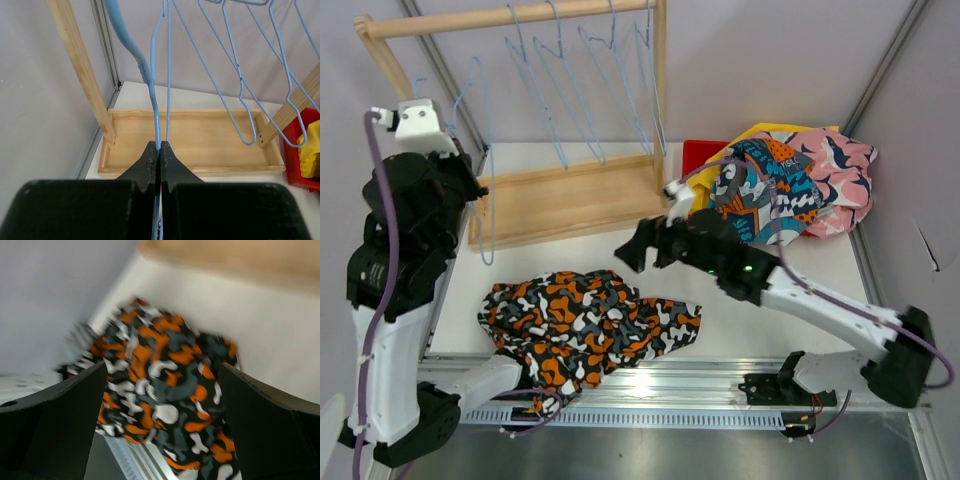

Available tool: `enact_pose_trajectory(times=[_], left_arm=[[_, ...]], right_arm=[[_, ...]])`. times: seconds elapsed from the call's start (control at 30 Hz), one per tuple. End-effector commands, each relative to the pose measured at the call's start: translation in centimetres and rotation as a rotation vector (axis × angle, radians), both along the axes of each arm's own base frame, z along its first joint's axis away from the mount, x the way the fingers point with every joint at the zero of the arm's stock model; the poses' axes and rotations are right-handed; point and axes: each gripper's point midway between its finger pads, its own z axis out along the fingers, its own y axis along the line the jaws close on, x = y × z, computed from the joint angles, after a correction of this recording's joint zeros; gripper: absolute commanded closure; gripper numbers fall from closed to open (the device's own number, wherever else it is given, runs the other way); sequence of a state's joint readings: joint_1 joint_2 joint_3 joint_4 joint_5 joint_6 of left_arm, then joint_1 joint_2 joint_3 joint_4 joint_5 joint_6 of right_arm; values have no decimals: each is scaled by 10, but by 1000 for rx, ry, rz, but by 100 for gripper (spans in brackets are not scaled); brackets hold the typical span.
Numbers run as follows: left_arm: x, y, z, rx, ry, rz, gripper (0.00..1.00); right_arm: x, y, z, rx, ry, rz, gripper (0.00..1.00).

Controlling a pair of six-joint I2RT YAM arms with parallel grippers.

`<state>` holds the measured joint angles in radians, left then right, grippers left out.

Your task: Remove the shorts from the hanger

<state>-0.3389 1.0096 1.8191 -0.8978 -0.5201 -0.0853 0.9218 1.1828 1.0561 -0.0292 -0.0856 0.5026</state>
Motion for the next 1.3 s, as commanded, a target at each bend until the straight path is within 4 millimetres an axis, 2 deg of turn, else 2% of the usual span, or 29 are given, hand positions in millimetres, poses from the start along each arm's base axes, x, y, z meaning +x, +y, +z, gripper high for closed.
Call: enact_pose_trajectory(times=[0.0,0.03,0.07,0.13,0.23,0.27,0.33,0.37,0.4,0.47,0.5,0.53,0.57,0.6,0.63,0.67,0.77,0.8,0.83,0.9,0.93,0.97,1.03,1.07,1.1,1.17,1.2,1.23,1.27], left_arm=[[-2,-1,17,-1,-55,-17,100],[-2,-2,16,-1,-53,-20,100],[-1,-2,13,9,-46,-22,100],[-2,-2,10,12,-42,-25,100],[-1,-4,8,15,-40,-33,100],[-2,-4,8,13,-42,-39,100],[0,-6,5,13,-38,-46,100],[-1,-7,6,10,-43,-54,100],[1,-9,2,10,-36,-57,100],[1,-10,1,10,-38,-63,100],[0,-9,0,11,-40,-63,100],[1,-9,-3,15,-32,-62,100],[1,-9,-4,16,-33,-62,100],[-1,-8,-3,16,-39,-59,100],[-2,-7,-3,18,-41,-59,100],[-2,-7,-3,21,-41,-61,100],[-6,-5,-4,30,-41,-60,100],[-7,-5,-4,31,-41,-60,100],[-8,-5,-5,31,-41,-61,100],[-7,-6,-11,36,-25,-68,100],[-8,-7,-12,33,-25,-72,100],[-7,-7,-15,33,-21,-74,100],[-5,-11,-23,27,4,-91,100],[-2,-16,-26,10,18,-111,100],[-1,-17,-25,1,20,-117,100],[3,-24,-27,-20,28,-145,100],[5,-26,-29,-27,34,-154,100],[7,-29,-28,-42,34,-166,100],[8,-35,-26,-52,26,-196,100]], right_arm=[[-7,-12,-137,-422,212,-125,1],[-17,0,-157,-447,238,-111,1],[-24,1,-175,-471,256,-109,1],[-40,18,-197,-471,293,-81,1],[-54,34,-214,-470,324,-52,0],[-64,42,-227,-490,343,-34,1],[-73,59,-229,-485,342,-1,0],[-85,68,-241,-512,352,27,0],[-89,81,-236,-498,344,50,1],[-100,96,-240,-504,340,85,1],[-110,103,-251,-528,339,113,1],[-115,116,-244,-495,331,141,1],[-119,123,-245,-482,332,162,17],[-123,127,-251,-478,340,183,43],[-122,134,-248,-440,335,185,64],[-119,134,-250,-438,336,174,100],[-98,122,-241,-437,300,90,100],[-89,116,-230,-438,273,54,100],[-75,97,-200,-459,195,-24,100],[-56,77,-144,-442,94,-134,100],[-41,42,-99,-447,12,-243,100],[-32,29,-52,-392,-34,-303,100],[-16,-19,10,-357,-124,-444,100],[-9,-53,54,-302,-174,-498,100],[-4,-76,105,-215,-205,-549,100],[13,-131,160,-193,-299,-677,100],[19,-149,183,-180,-335,-729,100],[21,-173,228,-91,-380,-788,100],[27,-189,248,-79,-417,-836,100]])
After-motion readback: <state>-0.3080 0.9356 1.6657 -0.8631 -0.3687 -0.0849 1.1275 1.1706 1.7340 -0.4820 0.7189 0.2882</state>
